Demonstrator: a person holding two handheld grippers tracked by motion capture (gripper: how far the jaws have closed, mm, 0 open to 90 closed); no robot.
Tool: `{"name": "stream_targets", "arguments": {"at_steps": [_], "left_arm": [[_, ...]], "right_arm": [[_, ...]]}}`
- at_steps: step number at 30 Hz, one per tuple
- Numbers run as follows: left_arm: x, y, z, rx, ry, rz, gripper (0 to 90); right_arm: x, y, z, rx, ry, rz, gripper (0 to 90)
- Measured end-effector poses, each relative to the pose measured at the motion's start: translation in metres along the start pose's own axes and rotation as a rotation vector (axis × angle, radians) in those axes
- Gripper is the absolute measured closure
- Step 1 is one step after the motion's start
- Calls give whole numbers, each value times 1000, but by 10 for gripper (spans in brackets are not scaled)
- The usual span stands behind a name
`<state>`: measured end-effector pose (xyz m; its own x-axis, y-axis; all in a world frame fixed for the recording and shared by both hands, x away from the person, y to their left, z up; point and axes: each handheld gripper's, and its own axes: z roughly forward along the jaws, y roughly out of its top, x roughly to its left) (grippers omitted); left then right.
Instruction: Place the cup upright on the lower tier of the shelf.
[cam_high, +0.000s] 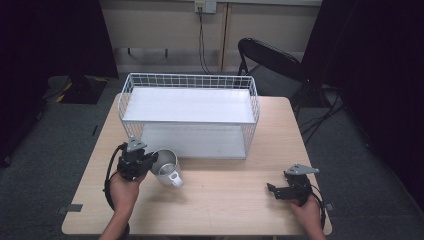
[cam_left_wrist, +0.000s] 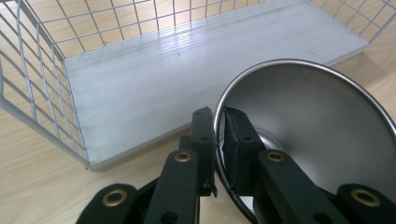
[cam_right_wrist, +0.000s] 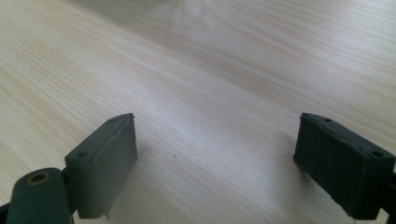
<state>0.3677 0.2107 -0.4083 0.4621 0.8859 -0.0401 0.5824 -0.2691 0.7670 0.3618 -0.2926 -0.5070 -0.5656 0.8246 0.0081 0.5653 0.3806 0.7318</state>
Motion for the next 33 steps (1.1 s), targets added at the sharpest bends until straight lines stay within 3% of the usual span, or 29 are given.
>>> {"name": "stream_targets", "arguments": {"at_steps": [9,16,33], "left_arm": [[-4,6,2,-18,7,-14,837],[-3,10,5,-45,37,-37,837],[-5,23,13,-68,75,-42,838]], "right_arm": [[0,0,0,0,0,1,119],[0,0,0,0,0,0,119],[0,0,0,0,0,0,119]]}}
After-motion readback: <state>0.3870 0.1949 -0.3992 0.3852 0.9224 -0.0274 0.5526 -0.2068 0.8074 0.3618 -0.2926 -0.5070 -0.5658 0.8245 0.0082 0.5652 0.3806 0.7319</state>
